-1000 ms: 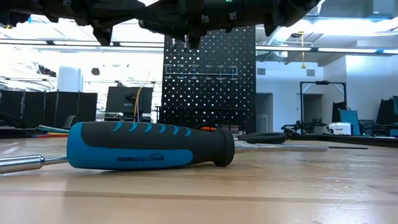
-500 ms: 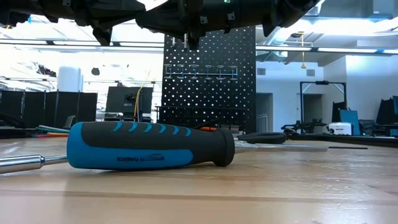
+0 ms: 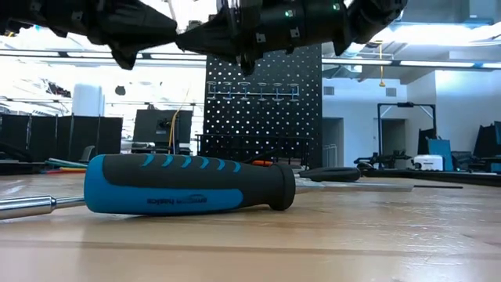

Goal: Hang tools onto peg board
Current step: Hang the blue screwdriver on the pegboard

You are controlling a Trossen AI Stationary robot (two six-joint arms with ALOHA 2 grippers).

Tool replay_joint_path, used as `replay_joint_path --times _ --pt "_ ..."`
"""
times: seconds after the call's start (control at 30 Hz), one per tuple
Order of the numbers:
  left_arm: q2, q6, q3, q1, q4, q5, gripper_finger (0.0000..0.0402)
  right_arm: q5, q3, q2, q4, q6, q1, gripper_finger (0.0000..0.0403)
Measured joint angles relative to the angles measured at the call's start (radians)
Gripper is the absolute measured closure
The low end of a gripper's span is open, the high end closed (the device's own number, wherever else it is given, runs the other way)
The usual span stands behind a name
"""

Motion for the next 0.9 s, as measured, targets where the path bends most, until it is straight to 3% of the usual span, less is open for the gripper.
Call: replay_joint_path --times 0.13,0.4,0.67,0.9 --pt "0.001 -0.02 -0.001 -0.013 -0.035 0.008 0.0294 0.019 -0.084 -0.043 0.129 0.047 -0.027 0.0401" --pt "0.001 -0.131 -0.002 -0.036 -0.194 -0.003 0.0293 0.165 -0.19 -0.257 0.169 0.016 -0.087 0.0401" --pt "0.001 -0.129 -0.002 -0.041 -0.202 -0.026 0.0293 0.214 -0.099 -0.396 0.05 0.015 -0.279 0.0402" --pt "0.001 -0.129 -0.002 -0.041 -0.207 -0.027 0.0293 0.217 0.051 -0.339 -0.122 0.04 -0.397 0.0402"
